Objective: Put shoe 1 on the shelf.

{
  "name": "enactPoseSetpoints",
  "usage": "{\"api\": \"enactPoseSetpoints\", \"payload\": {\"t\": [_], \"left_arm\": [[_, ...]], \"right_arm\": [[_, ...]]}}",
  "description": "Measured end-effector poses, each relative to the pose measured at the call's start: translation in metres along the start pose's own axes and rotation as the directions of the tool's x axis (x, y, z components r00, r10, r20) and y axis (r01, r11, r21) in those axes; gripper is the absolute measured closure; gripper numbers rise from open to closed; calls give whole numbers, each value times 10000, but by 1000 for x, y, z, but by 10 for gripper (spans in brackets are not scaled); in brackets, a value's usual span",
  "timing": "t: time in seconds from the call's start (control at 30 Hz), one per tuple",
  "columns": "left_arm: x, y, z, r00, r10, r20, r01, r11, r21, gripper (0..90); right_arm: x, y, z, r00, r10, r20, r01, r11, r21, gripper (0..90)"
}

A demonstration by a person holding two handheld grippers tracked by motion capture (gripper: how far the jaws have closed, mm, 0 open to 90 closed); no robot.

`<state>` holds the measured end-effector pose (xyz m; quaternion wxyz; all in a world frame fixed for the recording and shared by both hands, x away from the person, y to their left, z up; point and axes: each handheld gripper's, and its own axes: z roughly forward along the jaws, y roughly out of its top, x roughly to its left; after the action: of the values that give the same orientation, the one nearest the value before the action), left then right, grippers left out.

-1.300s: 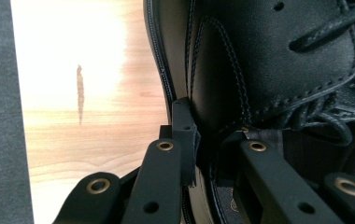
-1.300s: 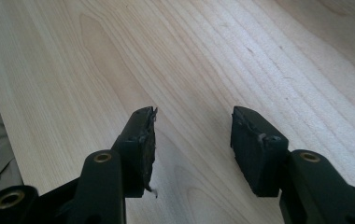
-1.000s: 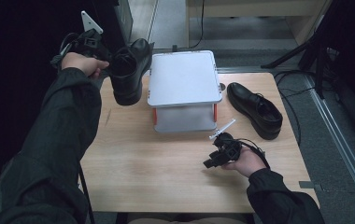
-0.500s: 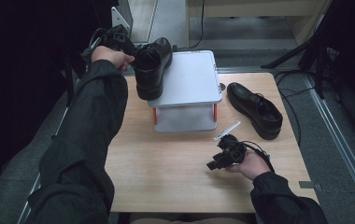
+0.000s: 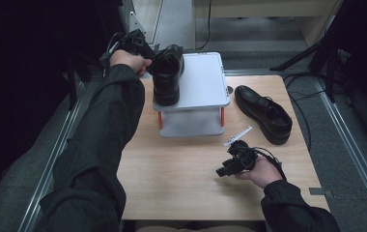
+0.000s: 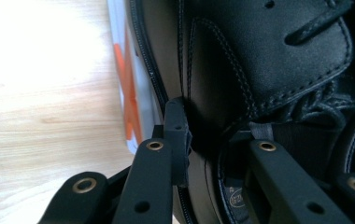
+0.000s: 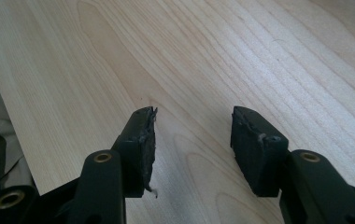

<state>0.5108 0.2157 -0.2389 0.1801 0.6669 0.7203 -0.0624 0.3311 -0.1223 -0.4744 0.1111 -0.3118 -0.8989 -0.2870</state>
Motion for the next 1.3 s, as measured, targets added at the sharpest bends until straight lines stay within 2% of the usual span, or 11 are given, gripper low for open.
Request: {"api": "enactPoseSetpoints", "payload": {"t": [0.2, 0.37, 0.47, 0.53, 0.6, 0.7, 0.83, 0.93, 1.0, 1.3], "left_arm": [[-2, -5, 4, 9999, 171, -19, -171, 9998, -35, 741], [1, -9, 7, 9997, 121, 194, -120, 9999, -67, 718], [2, -10, 8, 9995, 239, 219, -238, 9997, -57, 699], [3, -10, 9, 9992, 303, 256, -302, 9995, -47, 674], [4, -10, 9, 9985, 378, 402, -375, 9993, -90, 603], [5, -12, 2, 9965, 462, 692, -453, 9989, -154, 558], [6, -14, -8, 9957, 584, 717, -570, 9981, -218, 531], [9, -17, -15, 9934, 690, 920, -673, 9975, -208, 497], [10, -19, -18, 9924, 789, 941, -783, 9969, -97, 491], [22, -33, -40, 9872, 1030, 1215, -982, 9942, -450, 470]], "right_arm": [[2, 1, 1, 10000, -38, -5, 38, 10000, 50, 510], [1, 2, 1, 10000, 6, -14, -5, 10000, 69, 510], [0, 2, 2, 10000, 6, -5, -6, 10000, 86, 510], [1, 3, 2, 10000, 52, -10, -52, 9999, 95, 510], [1, 3, 2, 10000, 81, -26, -81, 9999, 117, 510], [0, 2, 3, 10000, 51, -12, -51, 9999, 129, 510], [-2, 2, 2, 10000, 76, 4, -76, 9999, 84, 510], [-2, 2, 2, 10000, 96, -2, -96, 9999, 96, 510], [-2, 2, 2, 9999, 103, -3, -103, 9999, 98, 510], [-2, 3, 3, 9999, 125, 8, -125, 9998, 175, 510]]}}
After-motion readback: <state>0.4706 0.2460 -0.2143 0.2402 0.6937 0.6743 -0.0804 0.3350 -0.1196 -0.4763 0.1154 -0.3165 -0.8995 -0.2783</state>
